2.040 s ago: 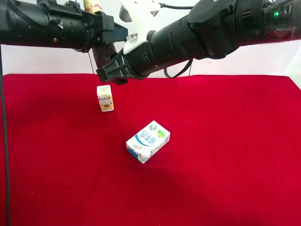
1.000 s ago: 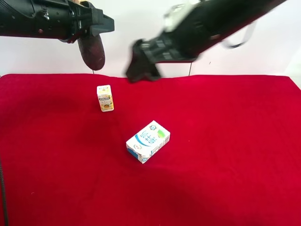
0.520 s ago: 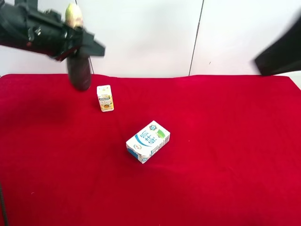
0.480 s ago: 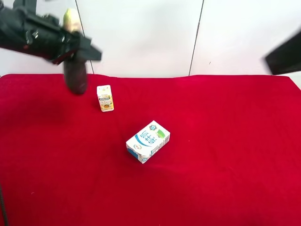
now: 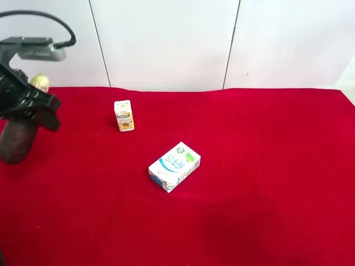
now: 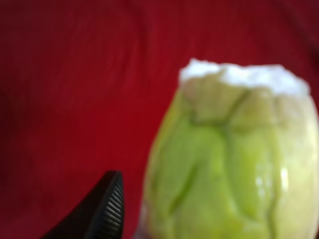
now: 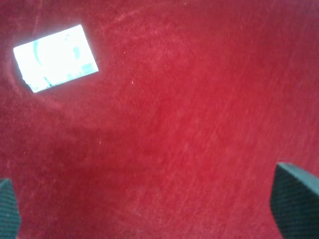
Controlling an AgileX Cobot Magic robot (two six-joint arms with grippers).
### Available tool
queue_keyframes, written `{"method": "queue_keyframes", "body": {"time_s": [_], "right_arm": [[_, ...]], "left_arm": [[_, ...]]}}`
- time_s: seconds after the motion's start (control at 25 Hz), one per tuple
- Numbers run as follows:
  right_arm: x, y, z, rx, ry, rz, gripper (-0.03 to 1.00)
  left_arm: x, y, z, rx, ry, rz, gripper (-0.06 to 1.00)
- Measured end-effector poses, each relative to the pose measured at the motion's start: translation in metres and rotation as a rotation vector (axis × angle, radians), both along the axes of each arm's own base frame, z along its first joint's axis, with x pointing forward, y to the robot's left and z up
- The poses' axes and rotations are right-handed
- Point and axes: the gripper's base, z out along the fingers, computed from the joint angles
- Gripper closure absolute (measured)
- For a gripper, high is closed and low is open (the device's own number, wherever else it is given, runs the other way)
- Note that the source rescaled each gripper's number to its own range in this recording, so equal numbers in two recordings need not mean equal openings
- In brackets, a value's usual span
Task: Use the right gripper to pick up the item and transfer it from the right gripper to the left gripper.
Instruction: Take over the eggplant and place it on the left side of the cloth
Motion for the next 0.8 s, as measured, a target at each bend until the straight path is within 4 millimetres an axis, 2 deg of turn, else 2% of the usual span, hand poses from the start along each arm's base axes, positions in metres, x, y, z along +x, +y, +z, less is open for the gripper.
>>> {"method": "queue_keyframes", "body": {"time_s": [0.12, 0.24, 0.48, 0.8], "right_arm": [[-0.011, -0.006, -0.022, 0.067, -0.056, 0.018, -0.03], [-0.010, -0.003, -0.033, 0.069, -0.044, 0.040, -0.03], [-0.004, 0.004, -0.039, 0.052, -0.092, 0.107, -0.03], [-0.003, 0.006, -0.040, 0.056, -0.102, 0.118, -0.03]], "left_arm": [[-0.006, 0.006, -0.003, 0.055, 0.076, 0.027, 0.94], [-0.012, 0.014, -0.004, 0.135, 0.141, 0.064, 0.94], [-0.022, 0.027, -0.005, 0.281, 0.244, 0.113, 0.94], [-0.021, 0.028, -0.009, 0.298, 0.271, 0.111, 0.94]]}}
